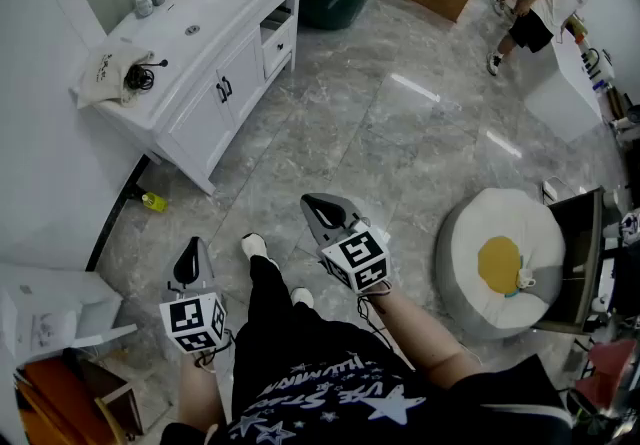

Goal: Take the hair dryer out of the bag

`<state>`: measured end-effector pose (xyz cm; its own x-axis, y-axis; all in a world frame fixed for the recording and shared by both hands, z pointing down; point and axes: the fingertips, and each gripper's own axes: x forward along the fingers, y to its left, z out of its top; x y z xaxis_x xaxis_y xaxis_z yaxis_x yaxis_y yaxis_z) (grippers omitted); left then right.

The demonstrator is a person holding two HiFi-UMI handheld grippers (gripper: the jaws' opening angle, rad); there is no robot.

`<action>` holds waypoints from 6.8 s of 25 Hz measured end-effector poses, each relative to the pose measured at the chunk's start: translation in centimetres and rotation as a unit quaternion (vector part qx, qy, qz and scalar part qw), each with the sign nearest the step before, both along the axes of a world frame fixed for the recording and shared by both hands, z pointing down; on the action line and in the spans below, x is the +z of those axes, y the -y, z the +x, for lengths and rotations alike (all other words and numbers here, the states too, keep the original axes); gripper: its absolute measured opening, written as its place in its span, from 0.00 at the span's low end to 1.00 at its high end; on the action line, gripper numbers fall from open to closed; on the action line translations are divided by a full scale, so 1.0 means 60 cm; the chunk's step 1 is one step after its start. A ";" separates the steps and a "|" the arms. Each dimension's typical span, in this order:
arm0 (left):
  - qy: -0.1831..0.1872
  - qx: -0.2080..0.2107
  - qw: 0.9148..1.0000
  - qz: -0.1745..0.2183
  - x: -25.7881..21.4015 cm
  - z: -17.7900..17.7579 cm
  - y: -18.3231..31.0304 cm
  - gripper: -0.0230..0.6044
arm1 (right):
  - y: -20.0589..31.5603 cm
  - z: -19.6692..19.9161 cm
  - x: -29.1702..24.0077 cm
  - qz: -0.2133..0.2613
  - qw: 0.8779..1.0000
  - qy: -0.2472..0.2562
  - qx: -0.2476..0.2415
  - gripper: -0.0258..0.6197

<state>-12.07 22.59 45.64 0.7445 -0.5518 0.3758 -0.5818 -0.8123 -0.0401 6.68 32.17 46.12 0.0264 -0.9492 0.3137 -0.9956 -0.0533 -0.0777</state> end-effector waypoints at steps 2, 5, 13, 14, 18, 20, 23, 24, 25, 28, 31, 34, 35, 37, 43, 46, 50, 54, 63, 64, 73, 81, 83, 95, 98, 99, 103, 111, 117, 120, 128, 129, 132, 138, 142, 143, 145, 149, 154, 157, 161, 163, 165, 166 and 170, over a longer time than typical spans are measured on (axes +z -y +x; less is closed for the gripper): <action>0.006 0.003 1.000 0.003 -0.001 0.004 -0.002 0.07 | -0.006 0.006 -0.005 0.003 1.000 0.000 0.007 0.04; 0.006 0.010 1.000 0.007 -0.004 0.016 -0.006 0.07 | -0.011 0.015 -0.013 0.008 1.000 -0.002 0.017 0.04; -0.029 0.058 0.998 -0.014 -0.011 0.071 -0.017 0.07 | -0.020 0.031 -0.009 0.006 0.999 0.011 0.033 0.04; -0.030 0.058 0.998 -0.019 -0.008 0.074 -0.014 0.07 | -0.016 0.033 -0.010 0.008 0.999 0.014 0.032 0.04; -0.015 0.038 0.999 -0.014 0.000 0.073 0.026 0.07 | 0.019 0.057 -0.016 0.022 0.999 0.019 0.037 0.04; -0.012 0.029 0.999 -0.009 -0.001 0.071 0.056 0.08 | 0.046 0.069 -0.019 0.025 0.999 0.023 0.042 0.04; -0.037 0.034 0.999 -0.002 -0.010 0.076 0.102 0.12 | 0.101 0.072 -0.020 0.021 0.999 0.032 0.026 0.11; -0.048 0.038 0.998 -0.002 -0.012 0.079 0.120 0.27 | 0.123 0.071 -0.019 0.018 0.999 0.035 0.017 0.20; -0.055 0.040 0.998 -0.002 -0.012 0.082 0.140 0.42 | 0.147 0.070 -0.018 0.015 0.999 0.037 0.009 0.25; -0.056 0.034 0.998 0.000 -0.006 0.093 0.214 0.54 | 0.228 0.078 -0.014 0.000 0.999 0.042 -0.007 0.34; -0.063 0.023 0.998 -0.004 -0.012 0.100 0.294 0.57 | 0.313 0.084 -0.018 -0.009 0.999 0.049 -0.018 0.38; -0.065 0.010 0.998 -0.001 -0.023 0.098 0.374 0.57 | 0.394 0.089 -0.033 -0.011 0.999 0.044 -0.023 0.39; -0.064 0.008 0.998 -0.001 -0.025 0.096 0.399 0.57 | 0.420 0.090 -0.037 -0.011 0.999 0.042 -0.024 0.40; -0.064 0.004 0.998 -0.002 -0.027 0.088 0.444 0.57 | 0.466 0.090 -0.042 -0.014 0.999 0.039 -0.026 0.40; -0.063 -0.009 0.998 0.004 -0.023 0.060 0.551 0.57 | 0.574 0.092 -0.063 -0.012 0.999 0.021 -0.028 0.41; -0.061 -0.022 0.998 0.005 -0.020 0.047 0.583 0.57 | 0.607 0.093 -0.066 -0.014 0.999 0.014 -0.035 0.41; -0.050 -0.039 0.998 0.008 -0.010 0.041 0.616 0.57 | 0.651 0.099 -0.064 -0.014 0.999 0.016 -0.038 0.41; -0.032 -0.061 0.998 0.008 0.005 0.051 0.662 0.57 | 0.707 0.103 -0.052 -0.020 0.998 0.024 -0.052 0.41; 0.042 -0.100 0.994 0.008 0.053 0.114 0.805 0.57 | 0.886 0.112 -0.033 -0.016 0.991 0.042 -0.129 0.41; 0.051 -0.105 0.993 0.003 0.061 0.122 0.821 0.57 | 0.909 0.114 -0.030 -0.018 0.989 0.045 -0.139 0.41; 0.110 -0.153 0.981 -0.054 0.134 0.156 0.915 0.49 | 1.057 0.117 -0.003 -0.052 0.971 0.057 -0.226 0.41; 0.131 -0.175 0.974 -0.053 0.130 0.151 0.944 0.12 | 1.101 0.069 0.042 -0.102 0.943 0.070 -0.308 0.41; 0.109 -0.178 0.976 -0.067 0.114 0.151 0.953 0.12 | 1.108 0.047 0.054 -0.128 0.930 0.086 -0.334 0.39; 0.070 -0.218 0.970 -0.086 0.092 0.143 0.986 0.11 | 1.187 -0.063 0.127 -0.274 0.859 0.123 -0.415 0.43; 0.062 -0.232 0.967 -0.091 0.094 0.140 0.988 0.11 | 1.211 -0.073 0.142 -0.291 0.855 0.113 -0.414 0.43; 0.061 -0.235 0.966 -0.092 0.096 0.140 0.989 0.11 | 1.218 -0.077 0.148 -0.298 0.852 0.107 -0.416 0.43; 0.059 -0.243 0.963 -0.096 0.097 0.137 0.995 0.11 | 1.236 -0.096 0.170 -0.326 0.838 0.081 -0.430 0.43; 0.055 -0.254 0.961 -0.097 0.092 0.133 1.001 0.11 | 1.248 -0.124 0.203 -0.367 0.818 0.023 -0.443 0.44; 0.045 -0.264 0.959 -0.096 0.088 0.131 1.003 0.11 | 1.252 -0.132 0.216 -0.386 0.805 -0.017 -0.449 0.45; 0.043 -0.271 0.957 -0.095 0.087 0.126 1.004 0.11 | 1.251 -0.137 0.219 -0.379 0.799 -0.048 -0.465 0.43; 0.050 -0.281 0.954 -0.091 0.091 0.120 1.010 0.11 | 1.253 -0.131 0.211 -0.365 0.799 -0.057 -0.475 0.34; 0.050 -0.282 0.954 -0.090 0.091 0.121 1.012 0.11 | 1.253 -0.127 0.209 -0.362 0.799 -0.057 -0.476 0.33; 0.050 -0.281 0.954 -0.089 0.091 0.122 1.014 0.11 | 1.245 -0.116 0.201 -0.357 0.800 -0.045 -0.479 0.33; 0.047 -0.273 0.957 -0.090 0.090 0.120 1.013 0.11 | 1.216 -0.090 0.182 -0.352 0.806 -0.017 -0.476 0.33; 0.047 -0.264 0.959 -0.087 0.088 0.123 1.009 0.11 | 1.181 -0.071 0.171 -0.354 0.804 0.000 -0.478 0.33; 0.047 -0.261 0.960 -0.086 0.087 0.124 1.008 0.11 | 1.171 -0.067 0.168 -0.354 0.803 0.003 -0.479 0.33; 0.048 -0.255 0.962 -0.085 0.086 0.125 1.005 0.11 | 1.153 -0.058 0.161 -0.352 0.804 0.006 -0.480 0.32; 0.048 -0.241 0.966 -0.084 0.081 0.125 0.996 0.11 | 1.114 -0.044 0.149 -0.347 0.803 -0.004 -0.484 0.32; 0.045 -0.231 0.969 -0.081 0.072 0.126 0.991 0.11 | 1.065 -0.028 0.131 -0.345 0.795 -0.002 -0.498 0.32; 0.045 -0.222 0.971 -0.083 0.070 0.126 0.983 0.11 | 1.036 -0.022 0.118 -0.340 0.797 0.001 -0.500 0.32; 0.040 -0.207 0.973 -0.088 0.070 0.127 0.971 0.11 | 0.997 -0.026 0.098 -0.325 0.797 0.010 -0.508 0.32; 0.039 -0.200 0.975 -0.090 0.070 0.126 0.966 0.11 | 0.979 -0.030 0.086 -0.317 0.797 0.017 -0.513 0.32; 0.040 -0.193 0.976 -0.092 0.072 0.124 0.960 0.11 | 0.959 -0.033 0.074 -0.311 0.797 0.026 -0.517 0.32; 0.042 -0.191 0.976 -0.093 0.074 0.123 0.956 0.11 | 0.949 -0.034 0.068 -0.308 0.798 0.030 -0.517 0.32; 0.051 -0.185 0.976 -0.100 0.088 0.115 0.936 0.12 | 0.913 -0.034 0.045 -0.291 0.808 0.046 -0.509 0.32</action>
<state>-5.14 -33.54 50.92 0.4611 -0.6841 0.5652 -0.8380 -0.5451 0.0238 4.61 -22.62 48.83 -0.7243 -0.1543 0.6719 -0.5375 0.7367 -0.4103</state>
